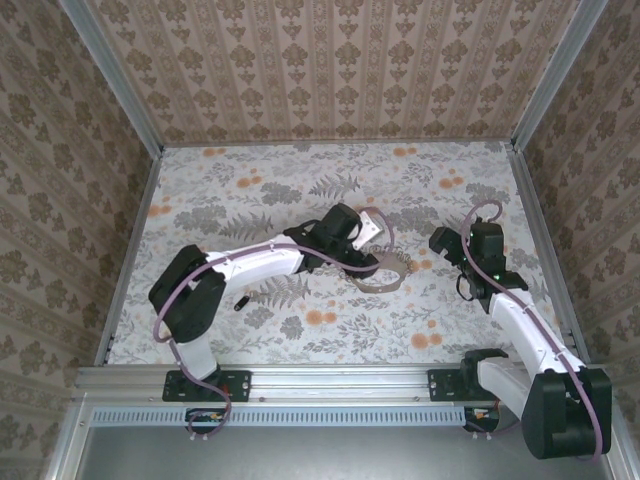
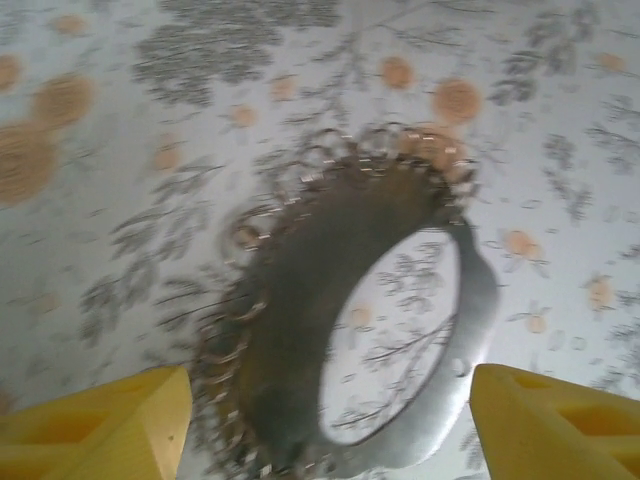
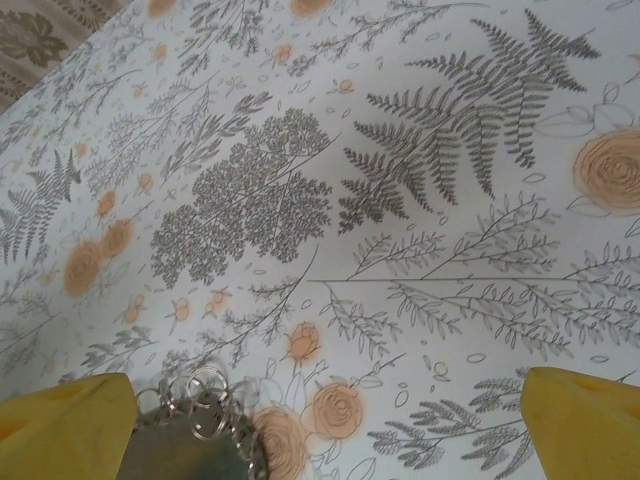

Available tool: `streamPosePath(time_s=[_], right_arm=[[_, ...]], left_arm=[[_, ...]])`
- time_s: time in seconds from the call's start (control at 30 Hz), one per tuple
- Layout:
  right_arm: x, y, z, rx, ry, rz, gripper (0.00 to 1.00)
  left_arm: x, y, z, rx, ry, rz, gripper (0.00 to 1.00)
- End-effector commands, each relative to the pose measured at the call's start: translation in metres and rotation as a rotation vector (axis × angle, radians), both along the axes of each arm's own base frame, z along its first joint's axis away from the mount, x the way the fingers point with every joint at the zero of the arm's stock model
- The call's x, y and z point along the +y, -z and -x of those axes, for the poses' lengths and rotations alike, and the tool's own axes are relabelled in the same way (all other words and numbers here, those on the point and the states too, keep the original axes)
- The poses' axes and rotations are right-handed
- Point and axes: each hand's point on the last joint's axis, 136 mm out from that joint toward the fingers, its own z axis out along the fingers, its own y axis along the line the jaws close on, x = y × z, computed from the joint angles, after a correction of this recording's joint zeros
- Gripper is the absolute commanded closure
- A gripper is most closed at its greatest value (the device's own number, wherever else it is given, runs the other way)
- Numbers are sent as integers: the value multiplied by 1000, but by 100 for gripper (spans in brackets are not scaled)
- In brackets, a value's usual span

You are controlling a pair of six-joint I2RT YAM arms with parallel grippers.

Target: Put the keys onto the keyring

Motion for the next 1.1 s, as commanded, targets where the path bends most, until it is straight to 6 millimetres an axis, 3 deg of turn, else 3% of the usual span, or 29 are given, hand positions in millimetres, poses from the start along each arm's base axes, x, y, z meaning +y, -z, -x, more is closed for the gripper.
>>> streamPosePath(time_s=[0.0, 0.23, 0.57, 0.73, 1.07], right_arm=[[10, -13, -4, 8, -5, -83, 0], [29, -13, -5, 5, -73, -175, 0], [28, -13, 0, 35, -65, -177, 2], [27, -14, -4, 51, -73, -163, 2], [24, -7, -6, 70, -65, -157, 2]], left_arm=[[-18, 0, 15, 47, 98, 44, 30], [-39, 13, 32, 83, 168, 78, 40], [-69, 29, 42, 112, 228, 95, 64], [-80, 40, 41, 115, 235, 85, 85], [-86, 52, 42, 83, 224, 28, 92]])
